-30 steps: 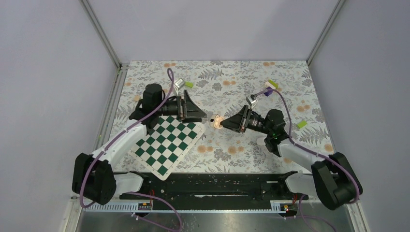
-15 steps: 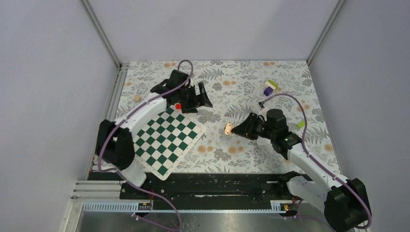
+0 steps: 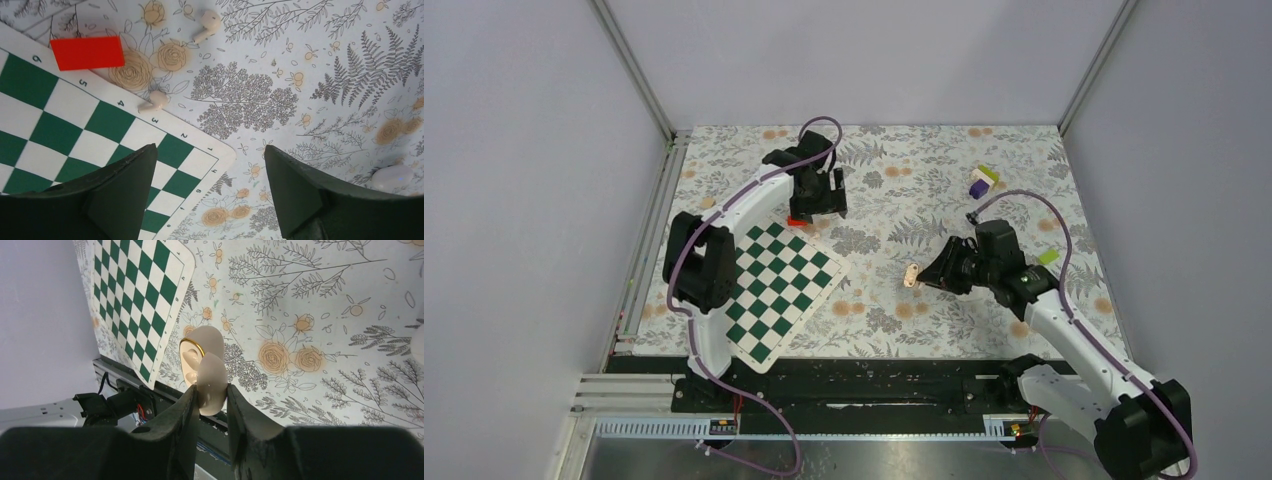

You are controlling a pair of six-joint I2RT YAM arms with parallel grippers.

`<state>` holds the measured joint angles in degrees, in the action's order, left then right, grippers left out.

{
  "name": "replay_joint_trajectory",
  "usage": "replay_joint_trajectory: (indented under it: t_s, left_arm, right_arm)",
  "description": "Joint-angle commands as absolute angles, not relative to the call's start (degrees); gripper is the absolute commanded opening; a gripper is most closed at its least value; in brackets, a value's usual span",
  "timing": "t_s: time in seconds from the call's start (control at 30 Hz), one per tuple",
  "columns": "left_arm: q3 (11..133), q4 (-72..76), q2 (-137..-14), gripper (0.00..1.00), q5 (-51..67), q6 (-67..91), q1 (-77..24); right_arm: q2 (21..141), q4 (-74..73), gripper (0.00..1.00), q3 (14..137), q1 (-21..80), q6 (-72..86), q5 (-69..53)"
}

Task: Insert the wireless bluetooth earbuds into the charging case
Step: Pick up the left earbud from the center of the board.

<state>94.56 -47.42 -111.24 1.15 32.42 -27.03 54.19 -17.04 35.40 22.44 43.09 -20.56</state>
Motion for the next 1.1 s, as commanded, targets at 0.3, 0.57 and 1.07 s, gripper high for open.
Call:
replay_joint_trajectory:
  t_s: [0.3, 0.57, 1.07]
  left_arm:
    - [97.63, -42.07, -114.78, 0.79, 1.84, 21.72, -28.35]
    - [91.91, -35.62, -111.26, 0.82, 0.72, 16.30, -29.38]
    - [95.73, -38.77, -115.60, 0.76, -4.89, 18.98, -29.35]
  right_arm:
    - [64.79, -31.76, 0.00, 46.71, 21.98, 40.00, -19.10]
    - [74.01, -31.33, 0.00, 52.72, 21.88, 40.50, -20.91]
    - [87.19, -40.24, 0.00, 68.35, 22.45, 44.77, -4.14]
